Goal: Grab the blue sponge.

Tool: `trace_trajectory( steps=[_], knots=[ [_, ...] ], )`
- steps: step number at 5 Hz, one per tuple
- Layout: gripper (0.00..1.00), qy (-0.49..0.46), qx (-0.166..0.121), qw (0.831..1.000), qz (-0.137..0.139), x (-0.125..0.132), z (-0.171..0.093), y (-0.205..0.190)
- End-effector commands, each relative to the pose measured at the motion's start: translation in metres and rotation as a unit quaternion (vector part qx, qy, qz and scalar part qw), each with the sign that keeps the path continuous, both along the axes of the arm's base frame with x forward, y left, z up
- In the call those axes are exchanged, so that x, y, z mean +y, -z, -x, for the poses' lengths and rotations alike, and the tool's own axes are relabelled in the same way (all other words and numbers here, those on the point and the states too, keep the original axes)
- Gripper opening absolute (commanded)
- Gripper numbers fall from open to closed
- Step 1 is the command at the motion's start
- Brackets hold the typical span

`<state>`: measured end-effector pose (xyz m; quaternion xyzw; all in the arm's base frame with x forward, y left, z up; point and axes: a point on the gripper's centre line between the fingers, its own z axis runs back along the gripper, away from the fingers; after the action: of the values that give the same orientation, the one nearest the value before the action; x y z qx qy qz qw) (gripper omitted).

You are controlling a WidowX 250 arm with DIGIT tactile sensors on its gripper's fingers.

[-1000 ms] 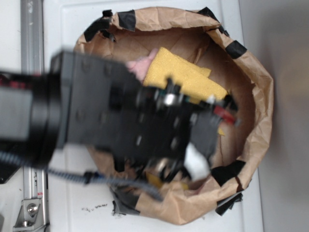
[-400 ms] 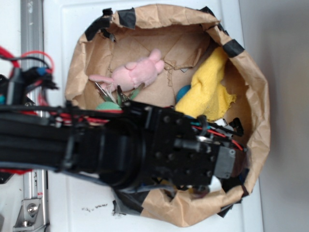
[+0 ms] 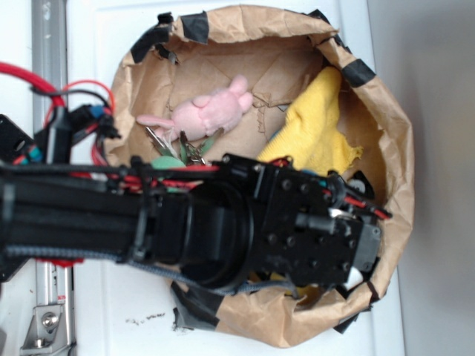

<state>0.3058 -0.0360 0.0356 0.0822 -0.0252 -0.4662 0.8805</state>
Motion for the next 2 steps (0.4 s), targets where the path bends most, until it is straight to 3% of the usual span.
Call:
trace_trajectory(
  steps=[1, 2],
  knots=[
    [0.00, -0.248, -0.139, 0.955, 0.078, 0.027, 0.019, -0.121],
    [0.00, -0.372, -0.138, 0.911, 0.111, 0.035, 0.035, -0.157]
  ],
)
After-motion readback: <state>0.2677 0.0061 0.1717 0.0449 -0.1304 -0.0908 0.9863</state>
